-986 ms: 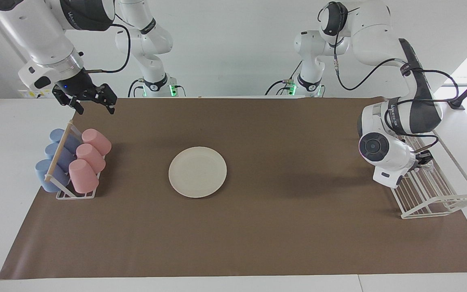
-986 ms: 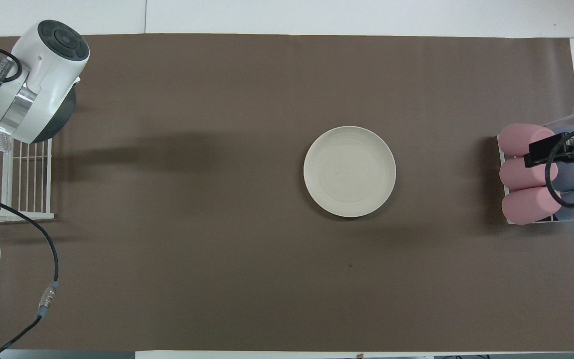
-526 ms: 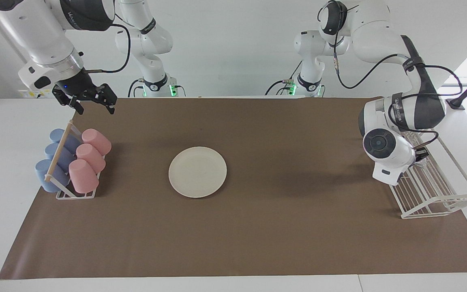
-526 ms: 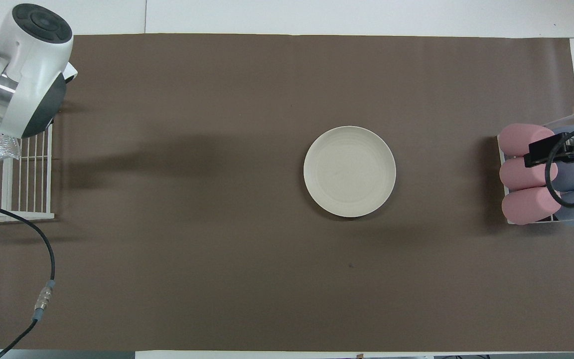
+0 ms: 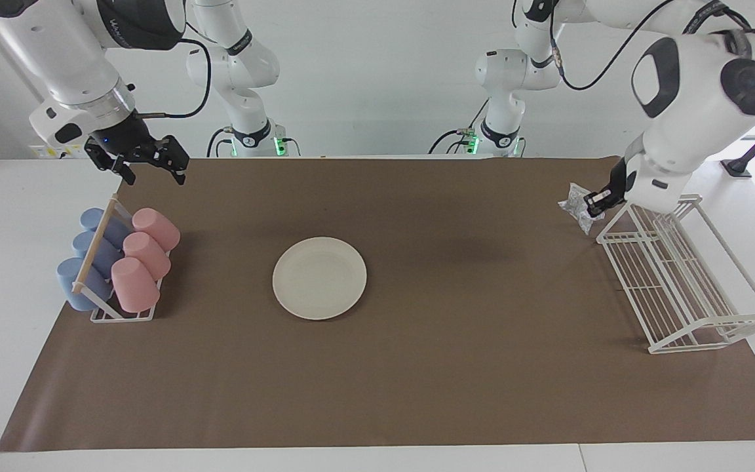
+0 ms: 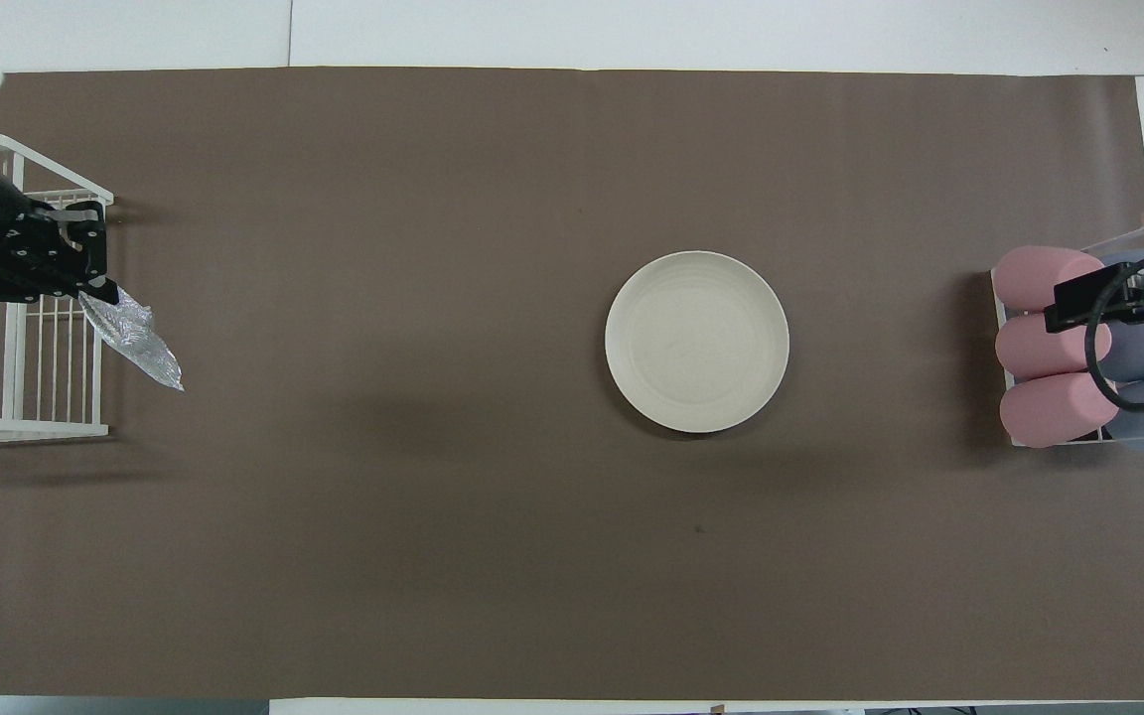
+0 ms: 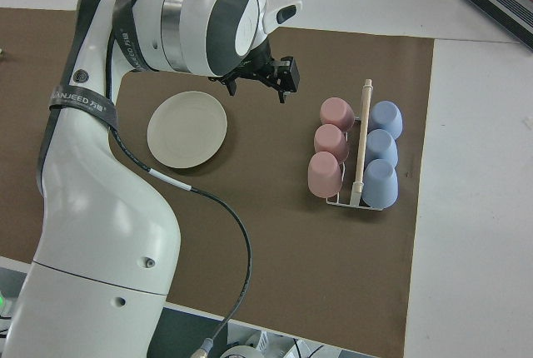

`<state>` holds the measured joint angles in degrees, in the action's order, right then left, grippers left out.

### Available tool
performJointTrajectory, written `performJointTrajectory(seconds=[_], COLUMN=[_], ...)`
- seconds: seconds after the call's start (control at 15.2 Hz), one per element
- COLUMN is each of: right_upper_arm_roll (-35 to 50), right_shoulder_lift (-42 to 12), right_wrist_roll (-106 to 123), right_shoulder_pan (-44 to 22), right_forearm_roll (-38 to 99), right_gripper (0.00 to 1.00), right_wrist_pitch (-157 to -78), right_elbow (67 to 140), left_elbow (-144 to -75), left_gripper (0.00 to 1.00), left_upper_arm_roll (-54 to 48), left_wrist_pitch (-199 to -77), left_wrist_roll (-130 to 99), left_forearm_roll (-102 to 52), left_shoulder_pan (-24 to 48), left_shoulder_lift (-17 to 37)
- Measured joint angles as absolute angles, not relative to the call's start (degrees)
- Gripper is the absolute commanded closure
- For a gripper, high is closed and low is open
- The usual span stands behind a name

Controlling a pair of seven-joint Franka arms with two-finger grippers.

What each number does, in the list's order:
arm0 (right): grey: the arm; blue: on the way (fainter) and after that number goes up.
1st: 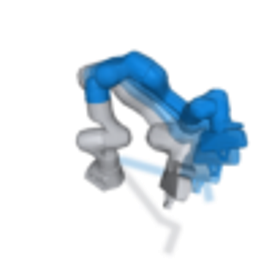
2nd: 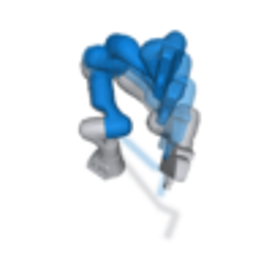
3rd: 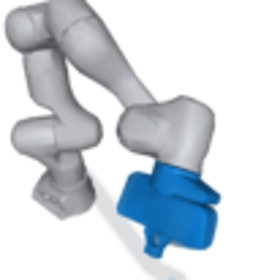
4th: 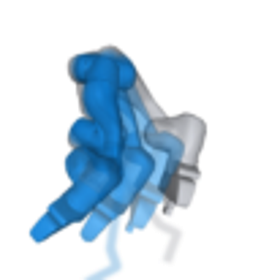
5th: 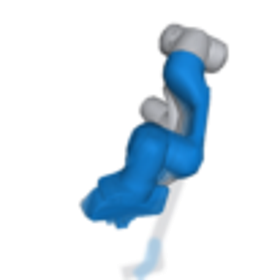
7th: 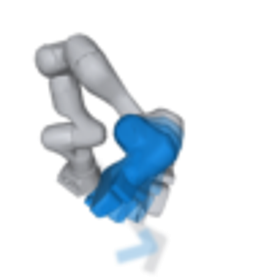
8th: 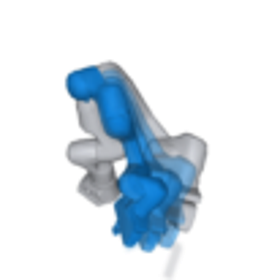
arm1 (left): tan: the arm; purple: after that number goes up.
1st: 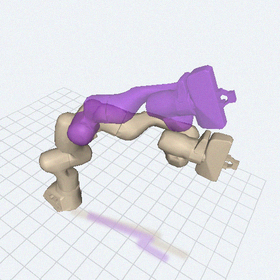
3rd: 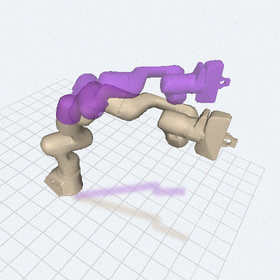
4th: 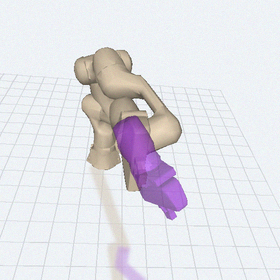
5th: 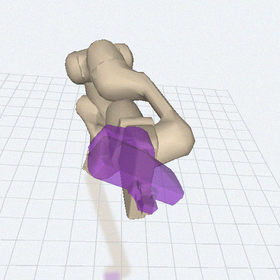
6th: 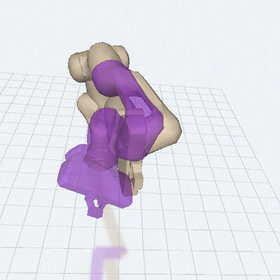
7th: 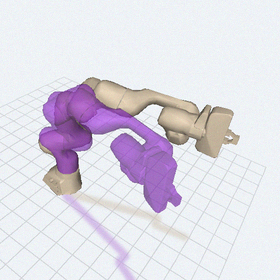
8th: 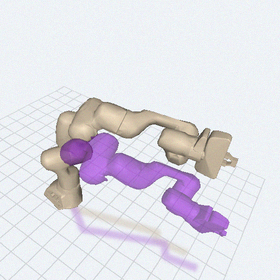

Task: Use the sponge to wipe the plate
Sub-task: 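Grasp the clear sponge and pull it out with the left gripper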

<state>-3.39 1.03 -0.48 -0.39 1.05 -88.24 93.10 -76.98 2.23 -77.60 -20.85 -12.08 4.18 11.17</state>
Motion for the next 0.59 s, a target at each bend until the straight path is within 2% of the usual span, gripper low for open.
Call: performJointTrajectory(seconds=[0.26,0.59], right_upper_arm_roll=[-3.19,0.58], right_shoulder_lift=[1.05,1.38], right_wrist_roll=[-6.75,-22.66], right_shoulder_pan=[-0.42,-0.66], right_forearm_roll=[1.06,1.79], right_gripper=[0.00,0.00], right_wrist_pitch=[-87.48,-84.02], right_elbow=[93.10,93.08], left_elbow=[-84.83,-106.21], left_gripper=[1.00,1.00], left_upper_arm_roll=[2.63,1.87], left_wrist_pitch=[-77.34,-89.86], left_wrist_roll=[-20.78,-12.17], left_forearm_roll=[-33.05,-53.64], left_shoulder_pan=[-1.38,-0.97], left_shoulder_lift=[5.70,-2.89])
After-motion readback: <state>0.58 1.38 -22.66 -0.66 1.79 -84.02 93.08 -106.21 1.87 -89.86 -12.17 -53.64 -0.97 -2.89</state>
